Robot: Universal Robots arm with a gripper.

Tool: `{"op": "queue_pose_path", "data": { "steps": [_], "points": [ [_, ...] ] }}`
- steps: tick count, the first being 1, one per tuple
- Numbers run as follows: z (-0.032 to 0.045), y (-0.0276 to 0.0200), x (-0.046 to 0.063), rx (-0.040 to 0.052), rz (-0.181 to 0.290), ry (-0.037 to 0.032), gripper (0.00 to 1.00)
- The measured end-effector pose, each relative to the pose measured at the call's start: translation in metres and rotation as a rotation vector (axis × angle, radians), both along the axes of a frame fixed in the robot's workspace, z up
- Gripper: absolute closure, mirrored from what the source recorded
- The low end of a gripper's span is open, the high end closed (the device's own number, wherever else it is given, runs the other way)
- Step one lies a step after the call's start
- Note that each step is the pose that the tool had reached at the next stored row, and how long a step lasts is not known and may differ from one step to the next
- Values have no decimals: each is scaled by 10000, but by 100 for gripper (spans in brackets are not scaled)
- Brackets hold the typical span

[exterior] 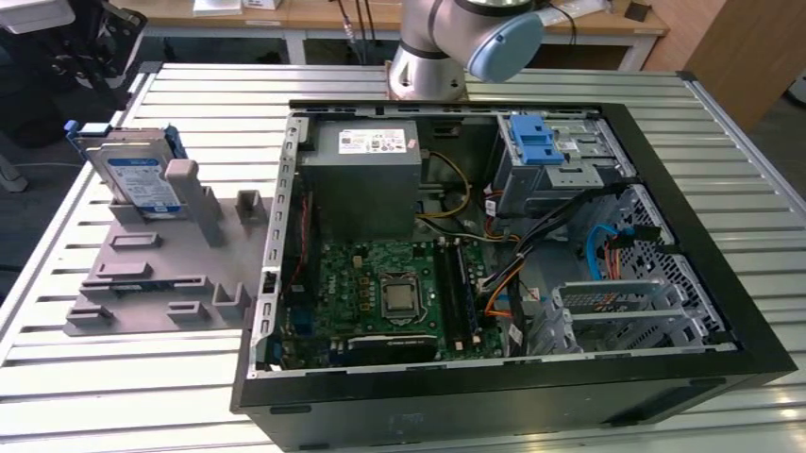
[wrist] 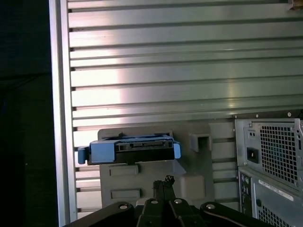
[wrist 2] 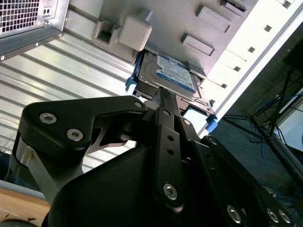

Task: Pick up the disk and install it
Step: 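Reach for the disk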

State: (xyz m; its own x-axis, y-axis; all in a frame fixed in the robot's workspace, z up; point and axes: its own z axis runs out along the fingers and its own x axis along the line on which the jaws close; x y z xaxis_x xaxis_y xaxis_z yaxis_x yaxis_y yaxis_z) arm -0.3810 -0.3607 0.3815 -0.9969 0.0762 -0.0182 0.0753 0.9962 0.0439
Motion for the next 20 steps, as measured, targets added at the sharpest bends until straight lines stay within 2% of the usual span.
{"op": "queue_pose_path", "data": {
  "steps": [7, 14, 20],
  "points": [
    [-8, 20, -122, 0, 0, 6, 89],
    [-28, 94, -329, 0, 0, 9, 89],
    [-44, 132, -431, 0, -1, 18, 89]
  ]
}}
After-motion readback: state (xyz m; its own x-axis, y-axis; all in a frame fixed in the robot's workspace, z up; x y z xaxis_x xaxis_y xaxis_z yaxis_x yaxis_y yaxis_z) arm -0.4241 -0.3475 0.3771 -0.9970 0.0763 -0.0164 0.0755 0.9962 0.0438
